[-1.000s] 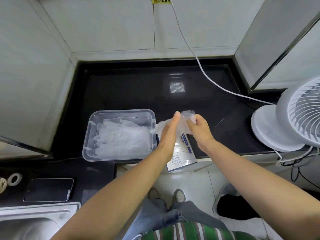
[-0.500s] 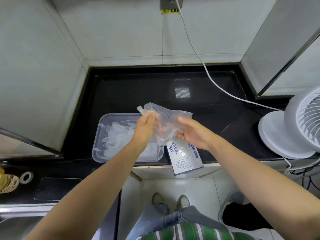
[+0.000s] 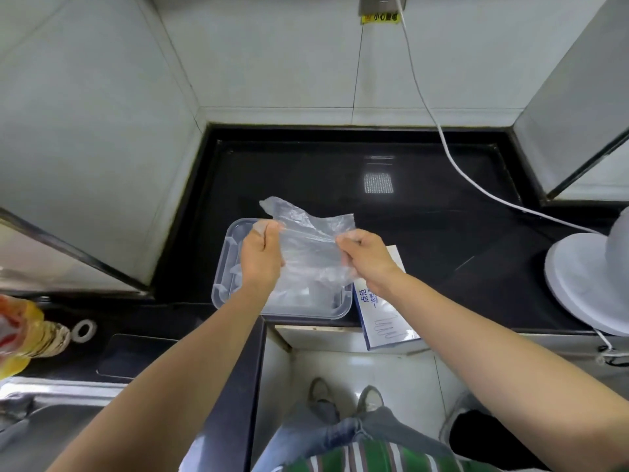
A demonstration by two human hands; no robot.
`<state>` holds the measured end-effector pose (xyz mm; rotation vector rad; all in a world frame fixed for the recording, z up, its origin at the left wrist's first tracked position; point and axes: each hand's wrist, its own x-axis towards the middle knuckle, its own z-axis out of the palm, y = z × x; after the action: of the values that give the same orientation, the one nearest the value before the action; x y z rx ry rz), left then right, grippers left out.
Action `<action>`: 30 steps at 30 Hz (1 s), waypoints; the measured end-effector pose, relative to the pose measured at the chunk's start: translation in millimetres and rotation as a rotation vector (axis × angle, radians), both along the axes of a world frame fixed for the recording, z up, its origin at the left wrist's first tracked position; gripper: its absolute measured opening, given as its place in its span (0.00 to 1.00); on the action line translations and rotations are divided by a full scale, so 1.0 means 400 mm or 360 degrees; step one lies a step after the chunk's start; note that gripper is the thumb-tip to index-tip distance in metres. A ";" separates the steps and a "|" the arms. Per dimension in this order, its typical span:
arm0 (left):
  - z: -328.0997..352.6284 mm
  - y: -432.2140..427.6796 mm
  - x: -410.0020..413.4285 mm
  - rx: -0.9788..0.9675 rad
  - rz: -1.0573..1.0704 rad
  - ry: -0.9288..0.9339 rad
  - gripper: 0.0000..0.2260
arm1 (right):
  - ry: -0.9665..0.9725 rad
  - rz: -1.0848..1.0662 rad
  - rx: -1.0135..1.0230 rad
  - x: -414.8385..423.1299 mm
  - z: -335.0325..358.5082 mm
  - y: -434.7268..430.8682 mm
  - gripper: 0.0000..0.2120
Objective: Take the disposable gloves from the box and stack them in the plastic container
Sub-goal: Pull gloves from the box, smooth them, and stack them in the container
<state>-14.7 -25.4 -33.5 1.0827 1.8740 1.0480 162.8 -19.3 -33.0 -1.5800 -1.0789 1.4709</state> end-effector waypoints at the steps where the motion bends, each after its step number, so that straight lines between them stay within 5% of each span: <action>1: -0.011 0.001 -0.021 -0.0030 -0.0013 0.0087 0.18 | -0.0080 0.0049 0.0039 -0.011 -0.006 0.000 0.13; 5: -0.046 -0.004 -0.097 -0.0145 -0.0143 0.0692 0.17 | -0.0427 0.0057 0.0154 -0.037 -0.032 0.017 0.04; 8: -0.066 -0.005 -0.130 -0.0180 -0.0407 0.1134 0.14 | -0.0615 -0.0088 0.0584 -0.054 -0.025 0.019 0.13; 12: -0.087 0.022 -0.116 -0.0236 -0.0663 0.1329 0.11 | -0.0605 0.0238 0.0992 -0.093 -0.009 0.014 0.09; 15: -0.094 0.043 -0.091 -0.0293 -0.0678 0.1402 0.11 | -0.0762 0.0834 0.0515 -0.131 -0.044 0.013 0.09; 20: -0.129 0.047 -0.082 -0.0525 -0.0831 0.1388 0.14 | -0.1221 0.1417 -0.0246 -0.165 -0.108 0.023 0.30; 23: -0.151 0.040 -0.078 -0.0353 -0.0720 0.1504 0.22 | -0.1344 0.1478 -0.0410 -0.191 -0.128 0.025 0.36; 27: -0.130 0.028 -0.053 0.0427 -0.0705 0.1500 0.16 | -0.1374 0.1430 -0.0491 -0.205 -0.154 0.026 0.41; 30: -0.118 0.023 -0.019 -0.0007 -0.1085 0.1210 0.12 | -0.1345 0.1393 -0.0475 -0.206 -0.172 0.027 0.36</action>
<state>-22.4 -16.1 -80.7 2.1178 1.7744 0.2341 80.4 -8.4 -101.9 -2.1605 -2.3441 1.5271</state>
